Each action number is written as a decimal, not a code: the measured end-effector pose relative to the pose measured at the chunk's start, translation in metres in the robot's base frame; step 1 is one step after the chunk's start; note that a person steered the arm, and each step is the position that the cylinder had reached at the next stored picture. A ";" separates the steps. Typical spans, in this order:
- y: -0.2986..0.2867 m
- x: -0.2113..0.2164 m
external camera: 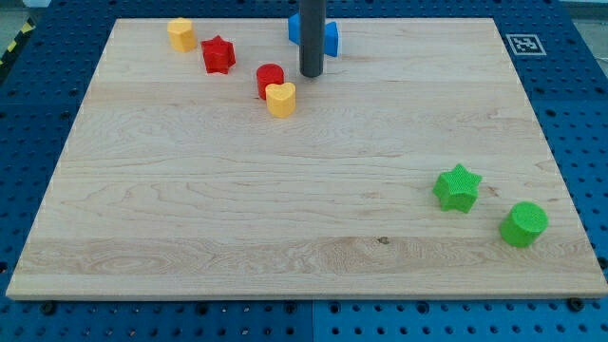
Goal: Push red circle vertical to the red star
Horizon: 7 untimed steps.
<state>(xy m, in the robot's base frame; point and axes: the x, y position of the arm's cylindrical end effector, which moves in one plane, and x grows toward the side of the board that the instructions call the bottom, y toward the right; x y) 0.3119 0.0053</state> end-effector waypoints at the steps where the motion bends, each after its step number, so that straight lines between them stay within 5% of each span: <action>1: -0.008 0.014; 7: -0.104 0.043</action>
<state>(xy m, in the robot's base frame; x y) 0.3552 -0.0985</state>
